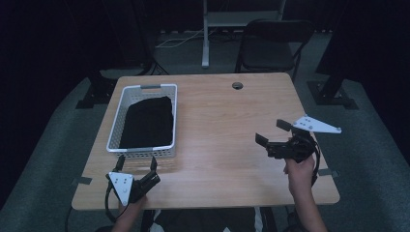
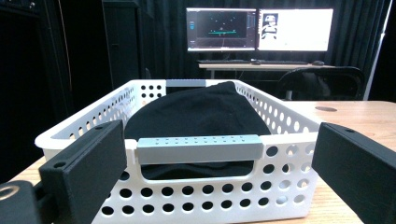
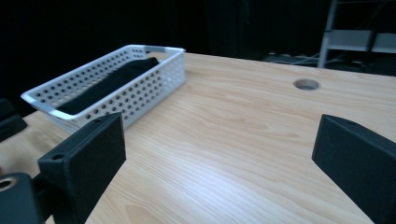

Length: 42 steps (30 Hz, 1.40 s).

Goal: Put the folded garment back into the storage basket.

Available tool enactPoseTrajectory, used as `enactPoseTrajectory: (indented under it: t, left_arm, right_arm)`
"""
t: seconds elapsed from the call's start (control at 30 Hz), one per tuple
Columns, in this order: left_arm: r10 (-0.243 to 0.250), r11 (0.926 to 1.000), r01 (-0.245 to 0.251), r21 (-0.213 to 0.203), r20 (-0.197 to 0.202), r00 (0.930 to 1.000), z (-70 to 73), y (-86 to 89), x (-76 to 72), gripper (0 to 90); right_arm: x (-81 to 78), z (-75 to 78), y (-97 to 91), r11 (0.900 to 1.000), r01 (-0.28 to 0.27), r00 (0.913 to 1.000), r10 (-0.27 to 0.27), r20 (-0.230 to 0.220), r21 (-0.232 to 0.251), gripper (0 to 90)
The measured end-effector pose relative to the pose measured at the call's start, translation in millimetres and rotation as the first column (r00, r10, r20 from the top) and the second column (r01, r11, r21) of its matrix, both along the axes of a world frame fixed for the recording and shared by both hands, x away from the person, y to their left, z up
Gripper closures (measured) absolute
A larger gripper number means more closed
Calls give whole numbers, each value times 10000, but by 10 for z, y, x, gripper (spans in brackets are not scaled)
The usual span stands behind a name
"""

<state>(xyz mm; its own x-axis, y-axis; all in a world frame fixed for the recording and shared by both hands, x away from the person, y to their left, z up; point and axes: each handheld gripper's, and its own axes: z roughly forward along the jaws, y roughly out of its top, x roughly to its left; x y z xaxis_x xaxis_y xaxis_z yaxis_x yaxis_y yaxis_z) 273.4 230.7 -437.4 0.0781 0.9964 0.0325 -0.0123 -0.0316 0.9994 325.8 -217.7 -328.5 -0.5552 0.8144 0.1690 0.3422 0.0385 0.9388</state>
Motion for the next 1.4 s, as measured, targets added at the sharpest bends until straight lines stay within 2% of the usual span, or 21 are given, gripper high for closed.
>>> enactPoseTrajectory:
  t: [0.13,0.37,0.57,0.8,0.97,1.23,1.4]
  left_arm:
    - [4,10000,-4,-1,-14,10000,0,-1,1,44]
    - [4,10000,-4,2,-14,10000,0,-1,1,44]
    - [6,10000,-6,1,-15,10000,0,-1,1,44]
    - [7,10000,-7,3,-17,10000,0,-1,2,44]
    - [8,10000,-8,5,-19,10000,0,-1,1,44]
    - [33,10000,-33,5,-23,10000,1,-2,1,44]
    - [37,10000,-37,6,-28,10000,1,-2,1,44]
  right_arm:
    - [-32,-109,-78,9997,132,9995,-127,-275,189,28]
    - [-79,-302,-117,9999,138,9970,-139,-755,-26,28]
    - [-90,-497,-131,9997,188,9910,-203,-1325,-125,28]
    - [-108,-622,-165,9996,213,9884,-236,-1501,-172,28]
    - [-120,-738,-222,9988,472,9825,-492,-1794,-155,28]
    - [-168,-889,-317,9962,859,9773,-822,-1950,107,28]
    - [-196,-930,-344,9951,946,9757,-870,-2013,285,28]
